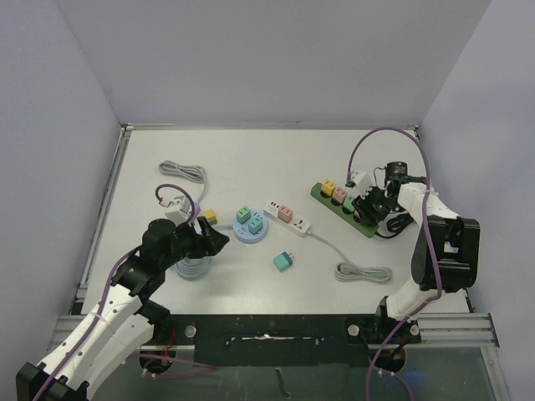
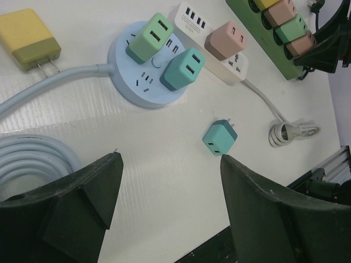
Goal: Insert the plug
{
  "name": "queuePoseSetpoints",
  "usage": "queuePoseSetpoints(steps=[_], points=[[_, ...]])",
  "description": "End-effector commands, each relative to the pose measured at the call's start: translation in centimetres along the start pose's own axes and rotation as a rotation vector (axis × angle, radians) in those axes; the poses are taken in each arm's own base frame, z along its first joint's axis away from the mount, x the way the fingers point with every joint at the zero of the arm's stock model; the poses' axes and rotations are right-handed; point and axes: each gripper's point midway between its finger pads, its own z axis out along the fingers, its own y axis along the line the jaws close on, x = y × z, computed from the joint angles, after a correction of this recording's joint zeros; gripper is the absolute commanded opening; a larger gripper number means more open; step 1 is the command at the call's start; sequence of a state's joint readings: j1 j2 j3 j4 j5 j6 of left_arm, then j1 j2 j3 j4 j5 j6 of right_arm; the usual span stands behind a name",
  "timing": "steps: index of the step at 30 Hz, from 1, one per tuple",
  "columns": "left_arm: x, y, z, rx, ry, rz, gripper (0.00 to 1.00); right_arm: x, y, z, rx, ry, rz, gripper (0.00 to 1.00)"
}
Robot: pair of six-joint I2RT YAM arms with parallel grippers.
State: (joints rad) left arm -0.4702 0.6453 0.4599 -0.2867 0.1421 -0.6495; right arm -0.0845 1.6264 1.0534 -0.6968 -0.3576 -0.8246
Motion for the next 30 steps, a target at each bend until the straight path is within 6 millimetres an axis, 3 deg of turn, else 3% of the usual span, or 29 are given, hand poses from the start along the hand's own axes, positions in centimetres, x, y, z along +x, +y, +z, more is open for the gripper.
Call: queuePoseSetpoints(steps=[1, 9, 14, 18, 24, 28, 30], points=[[-1.5, -0.9, 0.0, 0.033, -0.058, 0.016, 0.70, -2.2, -1.2, -2.5, 0.057, -0.070, -0.037, 0.42], [-1.6, -0.9, 0.1, 0.036, -0.059, 0.015, 0.70, -3.5, -2.2, -2.5, 0.065, -0.108, -0.004, 0.42], [-1.5, -1.0, 0.1, 0.038, -0.055, 0.014, 0.70, -2.6, -2.3, -1.4, 0.044, -0.068, 0.013, 0.24], [-1.5, -0.9, 0.1, 0.035, -0.054, 0.014, 0.70, -0.3, -1.4, 0.3, 0.014, 0.030, 0.009, 0.00], [-1.5, -0.9, 0.0, 0.035, -0.055, 0.016, 0.70, 4.6, 2.2, 4.9, -0.132, 0.201, 0.015, 0.00], [-1.5, -0.8, -0.1, 0.032, -0.057, 0.020, 0.70, 4.9, 4.0, 6.7, -0.237, 0.197, 0.047, 0.00], [-1.5, -0.8, -0.1, 0.031, -0.059, 0.021, 0.70, 4.7, 3.8, 6.8, -0.239, 0.196, 0.045, 0.00]])
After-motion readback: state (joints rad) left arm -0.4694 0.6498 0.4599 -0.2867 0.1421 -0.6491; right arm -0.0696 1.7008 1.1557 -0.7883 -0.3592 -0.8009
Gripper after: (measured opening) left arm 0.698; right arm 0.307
